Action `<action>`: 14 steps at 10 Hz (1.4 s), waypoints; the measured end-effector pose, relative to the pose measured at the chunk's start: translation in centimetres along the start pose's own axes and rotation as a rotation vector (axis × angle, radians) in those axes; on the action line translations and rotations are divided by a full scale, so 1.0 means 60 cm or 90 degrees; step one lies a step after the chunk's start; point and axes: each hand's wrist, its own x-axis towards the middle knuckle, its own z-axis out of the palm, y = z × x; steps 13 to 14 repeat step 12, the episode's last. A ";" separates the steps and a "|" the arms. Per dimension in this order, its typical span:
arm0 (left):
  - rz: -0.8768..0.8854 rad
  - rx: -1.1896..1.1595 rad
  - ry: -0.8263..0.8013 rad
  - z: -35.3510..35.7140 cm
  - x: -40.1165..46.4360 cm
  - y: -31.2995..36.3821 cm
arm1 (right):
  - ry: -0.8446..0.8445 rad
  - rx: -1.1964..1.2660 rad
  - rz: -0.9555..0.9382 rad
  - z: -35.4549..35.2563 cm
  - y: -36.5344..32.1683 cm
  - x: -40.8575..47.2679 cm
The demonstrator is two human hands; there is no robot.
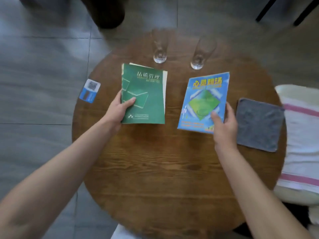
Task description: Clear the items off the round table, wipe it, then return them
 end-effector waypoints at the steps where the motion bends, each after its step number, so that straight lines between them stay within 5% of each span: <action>1: -0.017 0.003 0.018 0.005 0.022 0.012 | -0.017 0.005 0.017 0.029 0.005 0.027; 4: -0.005 0.161 0.072 0.017 0.058 0.013 | -0.070 -0.221 0.008 0.056 0.018 0.062; 6: 0.107 0.462 0.164 0.018 0.066 0.007 | -0.115 -0.496 -0.063 0.056 0.025 0.070; 8: 0.145 0.768 0.151 0.033 0.058 0.001 | -0.163 -0.738 -0.056 0.046 0.018 0.089; 10: 0.196 0.961 0.171 0.023 0.058 0.012 | -0.102 -0.856 -0.137 0.062 -0.006 0.086; 14: 0.269 0.950 0.117 0.052 0.035 0.065 | -0.154 -0.858 -0.113 0.049 -0.046 0.077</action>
